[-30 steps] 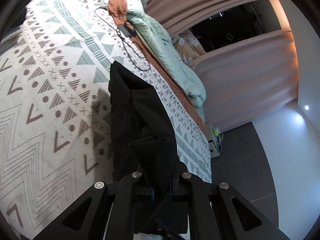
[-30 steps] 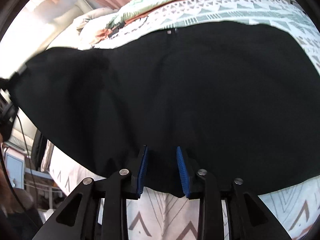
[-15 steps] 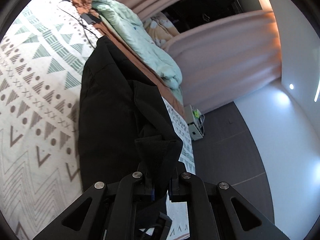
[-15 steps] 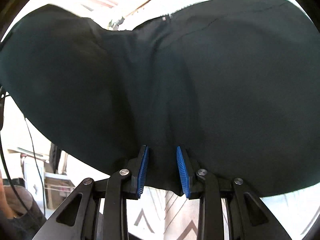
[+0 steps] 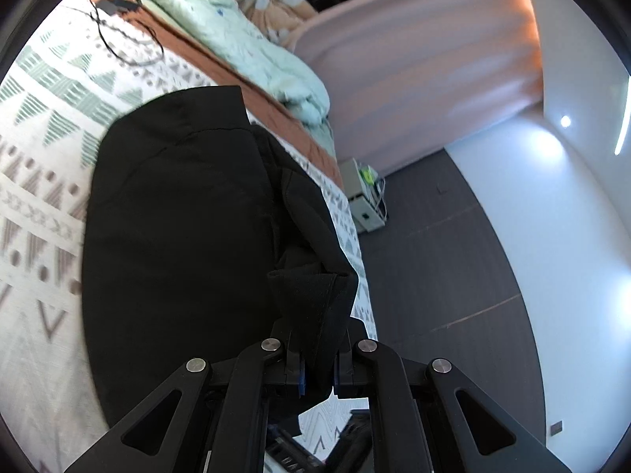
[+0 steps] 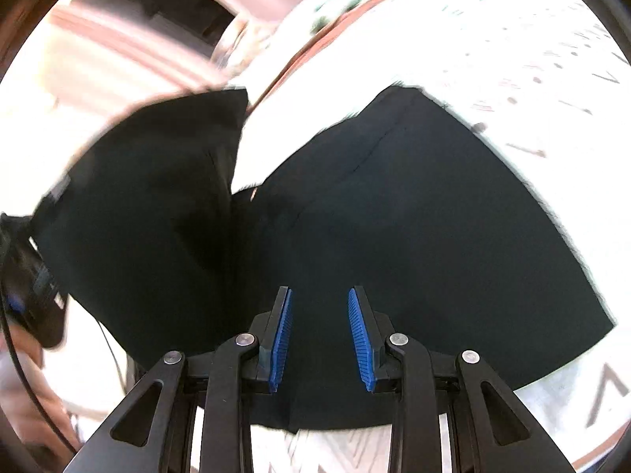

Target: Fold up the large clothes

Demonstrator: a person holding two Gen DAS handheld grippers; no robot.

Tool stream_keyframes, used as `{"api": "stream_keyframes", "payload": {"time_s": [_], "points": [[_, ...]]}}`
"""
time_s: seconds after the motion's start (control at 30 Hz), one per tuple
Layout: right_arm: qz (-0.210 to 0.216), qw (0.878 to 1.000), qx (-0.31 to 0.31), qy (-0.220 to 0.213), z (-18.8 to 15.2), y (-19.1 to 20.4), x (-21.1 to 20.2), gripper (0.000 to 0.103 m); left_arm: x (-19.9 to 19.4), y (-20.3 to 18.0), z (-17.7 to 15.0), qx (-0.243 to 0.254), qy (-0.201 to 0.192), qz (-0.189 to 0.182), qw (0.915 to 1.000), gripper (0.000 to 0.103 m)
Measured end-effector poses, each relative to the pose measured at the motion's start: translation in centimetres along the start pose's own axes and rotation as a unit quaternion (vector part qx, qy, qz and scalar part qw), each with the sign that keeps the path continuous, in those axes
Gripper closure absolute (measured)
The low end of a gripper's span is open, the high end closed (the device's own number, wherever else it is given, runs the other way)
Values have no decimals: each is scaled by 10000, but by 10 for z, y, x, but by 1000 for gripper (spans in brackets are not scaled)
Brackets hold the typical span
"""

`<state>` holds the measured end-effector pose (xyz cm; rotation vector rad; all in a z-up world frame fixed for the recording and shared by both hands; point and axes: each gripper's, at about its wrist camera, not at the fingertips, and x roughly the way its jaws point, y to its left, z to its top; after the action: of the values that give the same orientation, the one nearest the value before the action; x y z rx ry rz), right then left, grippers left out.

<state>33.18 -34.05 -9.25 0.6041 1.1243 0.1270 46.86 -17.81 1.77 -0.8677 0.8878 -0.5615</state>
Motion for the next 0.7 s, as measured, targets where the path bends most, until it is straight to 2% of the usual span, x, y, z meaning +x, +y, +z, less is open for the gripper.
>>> {"api": "stream_keyframes", "payload": {"time_s": [0.2, 0.37, 0.6, 0.7], "points": [[-137, 9955, 808, -474, 15, -39, -20, 72, 61, 5, -25, -22, 537, 155, 9984, 96], [7, 9879, 1421, -628, 20, -66, -26, 72, 104, 8, -55, 90, 1035, 319, 9941, 96], [100, 9795, 1836, -826, 23, -91, -48, 72, 137, 11, -89, 156, 1755, 140, 9843, 95], [123, 9760, 1973, -918, 25, -99, -49, 52, 140, 10, -93, 285, 1945, 303, 9800, 89]]}}
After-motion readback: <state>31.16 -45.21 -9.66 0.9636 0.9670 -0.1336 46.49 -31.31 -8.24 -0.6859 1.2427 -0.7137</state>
